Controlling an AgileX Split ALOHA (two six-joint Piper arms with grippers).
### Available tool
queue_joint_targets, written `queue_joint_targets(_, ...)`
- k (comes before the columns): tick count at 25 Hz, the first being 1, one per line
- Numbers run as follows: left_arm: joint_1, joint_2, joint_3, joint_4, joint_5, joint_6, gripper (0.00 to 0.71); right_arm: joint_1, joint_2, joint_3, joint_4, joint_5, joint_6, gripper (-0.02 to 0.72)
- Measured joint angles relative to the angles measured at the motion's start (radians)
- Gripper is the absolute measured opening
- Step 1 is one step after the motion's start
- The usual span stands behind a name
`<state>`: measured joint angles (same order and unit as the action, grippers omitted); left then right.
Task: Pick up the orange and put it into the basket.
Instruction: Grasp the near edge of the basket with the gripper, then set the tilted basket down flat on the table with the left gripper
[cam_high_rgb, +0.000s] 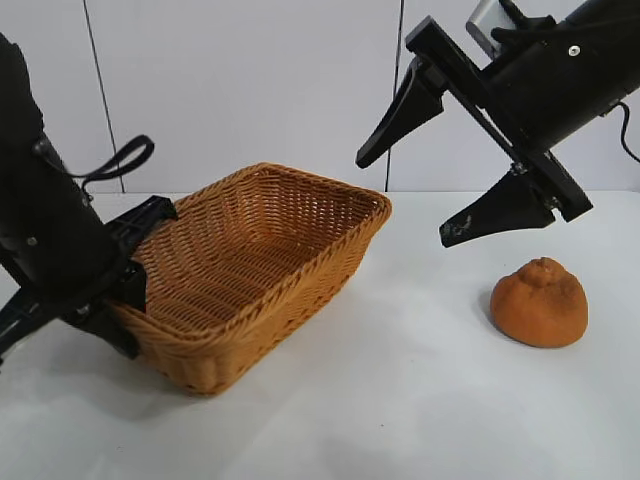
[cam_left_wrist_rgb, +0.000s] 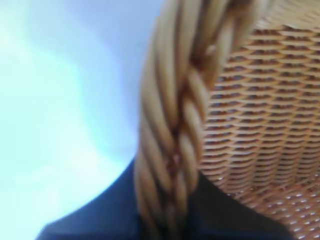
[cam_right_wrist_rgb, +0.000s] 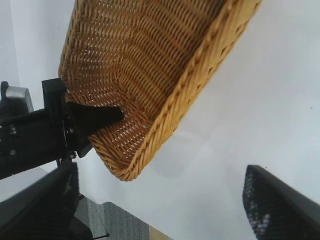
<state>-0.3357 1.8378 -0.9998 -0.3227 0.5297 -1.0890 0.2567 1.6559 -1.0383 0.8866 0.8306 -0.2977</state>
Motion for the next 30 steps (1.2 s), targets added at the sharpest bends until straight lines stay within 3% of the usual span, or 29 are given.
queue_joint_targets(7,0.117,0.023,-0.197,-0.026,0.152,0.258,0.082,0.000,0.000,0.000,-0.003,0.000,0.000,0.610)
queue_joint_targets(11,0.149,0.100,-0.326,-0.026,0.308,0.470,0.082,0.000,0.000,0.000,-0.003,0.000,0.000,0.610)
queue_joint_targets(18,0.144,0.224,-0.547,-0.016,0.527,0.810,0.082,0.000,0.000,0.000,-0.003,0.003,0.001,0.610)
queue_joint_targets(23,0.124,0.235,-0.564,0.002,0.556,0.955,0.082,0.000,0.000,0.000,-0.003,0.003,0.001,0.610)
queue_joint_targets(30,0.120,0.235,-0.560,0.009,0.545,0.973,0.082,0.000,0.000,0.000,-0.004,0.003,0.001,0.610)
